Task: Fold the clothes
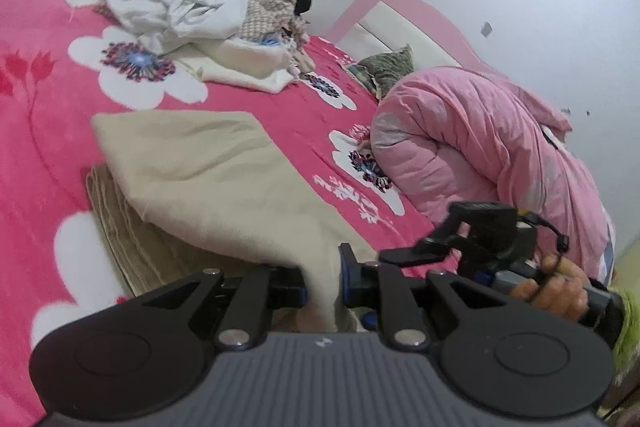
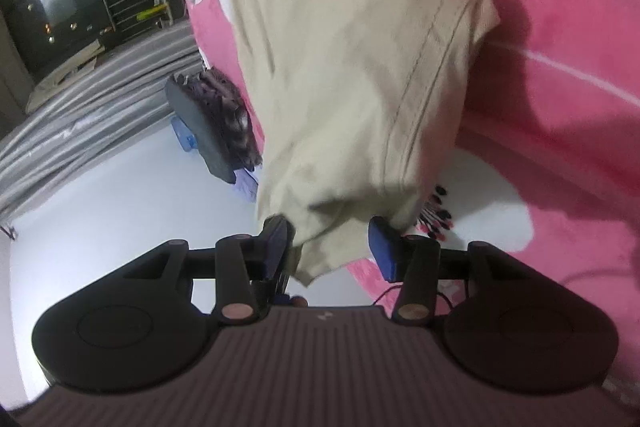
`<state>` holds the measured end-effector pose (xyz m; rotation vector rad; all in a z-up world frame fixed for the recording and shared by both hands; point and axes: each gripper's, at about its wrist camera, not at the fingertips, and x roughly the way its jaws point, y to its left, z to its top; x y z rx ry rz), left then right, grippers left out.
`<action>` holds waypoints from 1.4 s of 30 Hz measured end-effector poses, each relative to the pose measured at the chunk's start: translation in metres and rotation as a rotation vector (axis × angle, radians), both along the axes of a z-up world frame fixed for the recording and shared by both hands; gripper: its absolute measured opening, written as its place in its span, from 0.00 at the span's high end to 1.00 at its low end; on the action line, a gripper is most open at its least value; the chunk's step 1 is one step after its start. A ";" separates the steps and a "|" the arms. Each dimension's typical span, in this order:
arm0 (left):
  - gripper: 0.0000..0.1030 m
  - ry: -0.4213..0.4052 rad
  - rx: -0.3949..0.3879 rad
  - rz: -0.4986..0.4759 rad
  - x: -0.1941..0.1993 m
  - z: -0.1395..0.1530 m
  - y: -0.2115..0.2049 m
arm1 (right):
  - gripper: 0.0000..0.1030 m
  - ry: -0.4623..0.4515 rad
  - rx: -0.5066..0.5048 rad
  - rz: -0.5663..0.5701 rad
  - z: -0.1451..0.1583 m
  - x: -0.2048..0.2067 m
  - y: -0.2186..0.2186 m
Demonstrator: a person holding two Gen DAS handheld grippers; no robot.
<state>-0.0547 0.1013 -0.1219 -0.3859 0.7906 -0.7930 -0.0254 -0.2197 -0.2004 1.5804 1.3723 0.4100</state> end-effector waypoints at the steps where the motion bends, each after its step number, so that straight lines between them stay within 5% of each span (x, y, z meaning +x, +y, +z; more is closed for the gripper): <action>1: 0.85 -0.005 0.002 -0.006 0.000 0.001 0.000 | 0.56 0.006 0.004 -0.003 -0.002 0.002 0.002; 16: 0.85 -0.044 -0.003 -0.044 0.012 0.012 0.000 | 0.49 0.046 0.124 -0.062 -0.017 0.016 0.017; 26: 0.85 -0.028 -0.067 -0.031 0.020 0.015 0.008 | 0.67 -0.152 0.109 -0.150 -0.005 0.017 0.017; 30: 0.82 0.034 -0.100 0.001 0.020 0.010 0.020 | 0.74 -0.294 0.035 -0.143 0.001 0.018 0.017; 37: 0.65 0.183 -0.254 0.149 -0.002 -0.006 0.061 | 0.76 -0.423 0.004 -0.214 -0.006 0.021 0.018; 42: 0.51 0.298 -0.315 0.179 -0.006 -0.027 0.050 | 0.76 -0.471 -0.018 -0.236 -0.006 0.025 0.021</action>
